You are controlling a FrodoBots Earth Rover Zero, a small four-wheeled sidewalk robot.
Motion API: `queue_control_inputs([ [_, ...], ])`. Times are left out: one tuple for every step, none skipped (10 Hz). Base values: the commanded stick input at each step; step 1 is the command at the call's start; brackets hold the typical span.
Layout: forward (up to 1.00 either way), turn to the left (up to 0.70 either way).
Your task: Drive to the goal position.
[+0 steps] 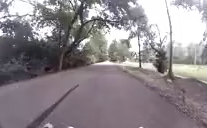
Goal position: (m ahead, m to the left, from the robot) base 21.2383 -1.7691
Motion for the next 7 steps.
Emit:
queue_control_inputs([
  [1.00, -0.07],
  [1.00, -0.07],
  [1.00, -0.07],
  [1.00, -0.08],
  [1.00, -0.08],
  [1.00, -0.09],
  [1.00, -0.10],
])
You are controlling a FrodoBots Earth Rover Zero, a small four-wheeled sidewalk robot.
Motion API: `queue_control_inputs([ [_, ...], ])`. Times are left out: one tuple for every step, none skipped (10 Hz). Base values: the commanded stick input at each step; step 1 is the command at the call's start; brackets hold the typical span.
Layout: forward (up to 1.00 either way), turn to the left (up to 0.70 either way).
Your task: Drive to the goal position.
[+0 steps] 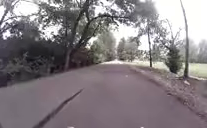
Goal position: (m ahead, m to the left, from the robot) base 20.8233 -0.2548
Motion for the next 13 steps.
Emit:
queue_control_inputs([
  [1.00, -0.11],
  [1.00, -0.13],
  [1.00, -0.15],
  [1.00, -0.15],
  [1.00, -0.15],
  [1.00, -0.15],
  [1.00, -0.14],
  [1.00, -0.06],
  [1.00, -0.03],
  [1.00, -0.03],
  [1.00, -0.03],
  [1.00, -0.03],
  [1.00, -0.03],
])
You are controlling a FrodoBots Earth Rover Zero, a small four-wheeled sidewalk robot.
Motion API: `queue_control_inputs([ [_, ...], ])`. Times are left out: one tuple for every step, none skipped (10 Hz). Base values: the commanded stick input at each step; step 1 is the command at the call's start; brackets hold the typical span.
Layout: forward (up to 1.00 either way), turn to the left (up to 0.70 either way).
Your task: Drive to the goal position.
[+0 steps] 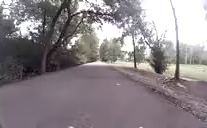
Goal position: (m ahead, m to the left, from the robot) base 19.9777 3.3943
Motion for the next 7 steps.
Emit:
queue_control_inputs([
  [1.00, -0.03],
  [1.00, -0.03],
  [1.00, -0.02],
  [1.00, -0.02],
  [1.00, -0.04],
  [1.00, -0.06],
  [1.00, -0.08],
])
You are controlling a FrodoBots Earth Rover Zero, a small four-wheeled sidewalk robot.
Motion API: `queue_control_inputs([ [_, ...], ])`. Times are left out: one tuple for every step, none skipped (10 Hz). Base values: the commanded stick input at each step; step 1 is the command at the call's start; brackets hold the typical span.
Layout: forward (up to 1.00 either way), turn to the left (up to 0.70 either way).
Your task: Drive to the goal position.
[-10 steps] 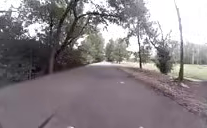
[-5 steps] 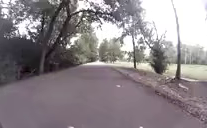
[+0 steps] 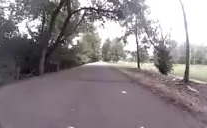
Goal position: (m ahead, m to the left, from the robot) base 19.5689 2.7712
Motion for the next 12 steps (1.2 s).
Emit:
queue_control_inputs([
  [1.00, -0.10],
  [1.00, -0.12],
  [1.00, -0.14],
  [1.00, -0.17],
  [1.00, -0.18],
  [1.00, -0.18],
  [1.00, -0.19],
  [1.00, -0.20],
  [1.00, -0.20],
  [1.00, -0.20],
  [1.00, -0.20],
  [1.00, -0.20],
])
